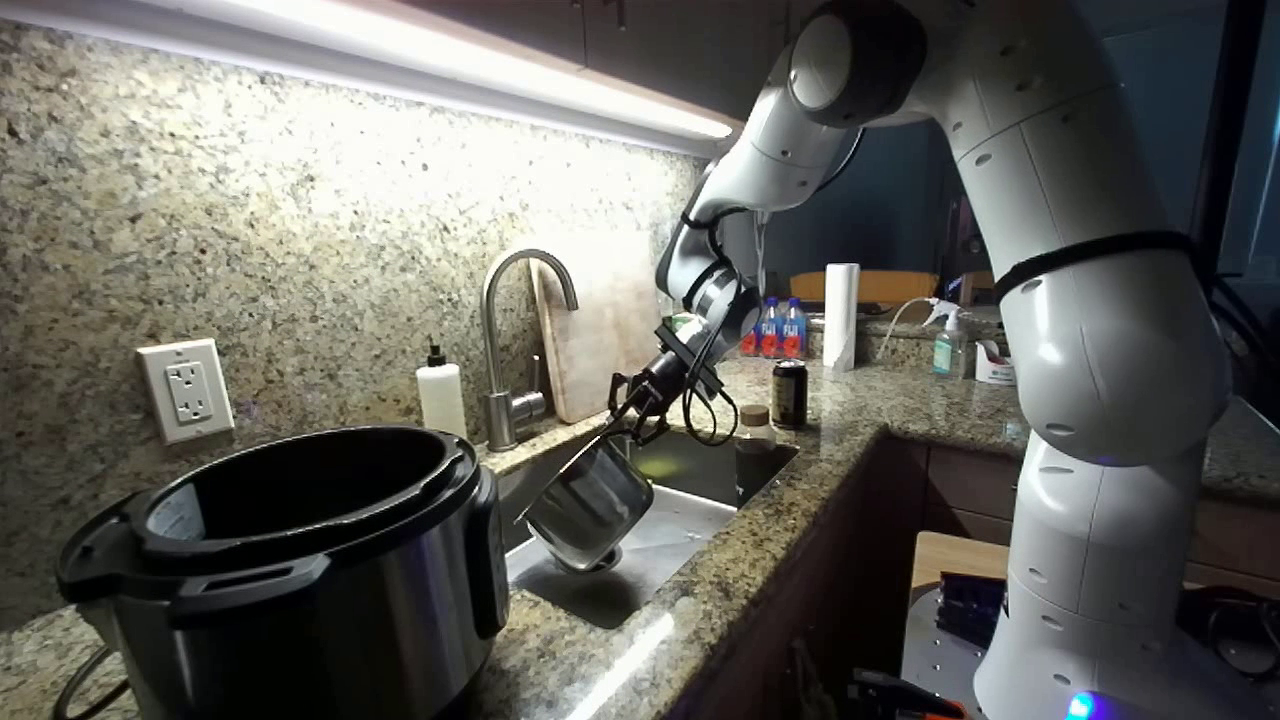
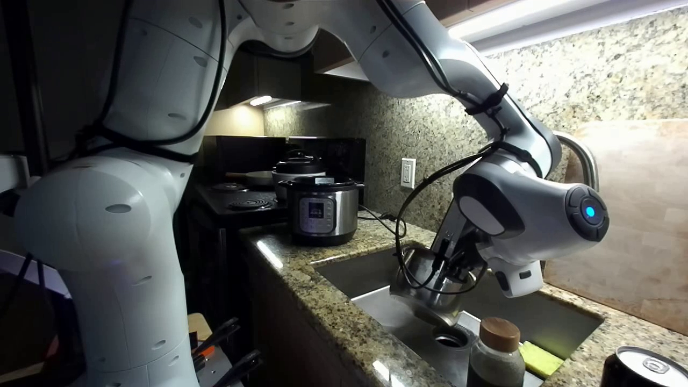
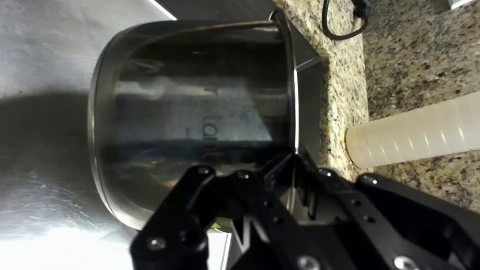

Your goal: Remove the metal bowl from the cooker and put it in the sink

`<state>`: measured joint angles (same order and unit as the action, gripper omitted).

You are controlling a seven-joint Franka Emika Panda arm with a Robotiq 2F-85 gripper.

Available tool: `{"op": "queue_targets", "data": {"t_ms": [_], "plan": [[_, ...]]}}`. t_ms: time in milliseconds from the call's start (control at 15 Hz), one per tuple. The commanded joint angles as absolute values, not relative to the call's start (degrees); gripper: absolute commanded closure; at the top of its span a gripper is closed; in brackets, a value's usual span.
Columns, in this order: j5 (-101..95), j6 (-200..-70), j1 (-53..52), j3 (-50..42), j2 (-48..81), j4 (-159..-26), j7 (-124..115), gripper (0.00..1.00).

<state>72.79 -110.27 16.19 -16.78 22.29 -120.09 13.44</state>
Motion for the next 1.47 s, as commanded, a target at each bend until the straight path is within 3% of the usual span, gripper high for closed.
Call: {"op": "queue_targets", "data": {"t_ms": [0, 133, 200, 267, 400, 933, 1067, 1400], "plan": [[74.5, -108.9, 18.0, -15.9, 22.9, -119.2, 14.0, 0.96], [74.2, -108.8, 18.1, -15.9, 23.3, -119.1, 13.9, 0.97], [74.0, -109.2, 18.0, -16.0, 23.4, -119.1, 13.8, 0.69], [74.4, -109.6, 18.0, -15.9, 23.4, -119.2, 14.1, 0.68], [74.1, -109.6, 18.0, -15.9, 23.4, -119.0, 14.0, 0.57], [73.7, -109.5, 18.1, -16.0, 23.2, -118.2, 13.7, 0.05], [73.7, -109.5, 18.1, -16.0, 23.1, -118.0, 13.7, 0.0], [73.4, -109.3, 18.1, -16.1, 22.3, -118.3, 13.9, 0.0]]}}
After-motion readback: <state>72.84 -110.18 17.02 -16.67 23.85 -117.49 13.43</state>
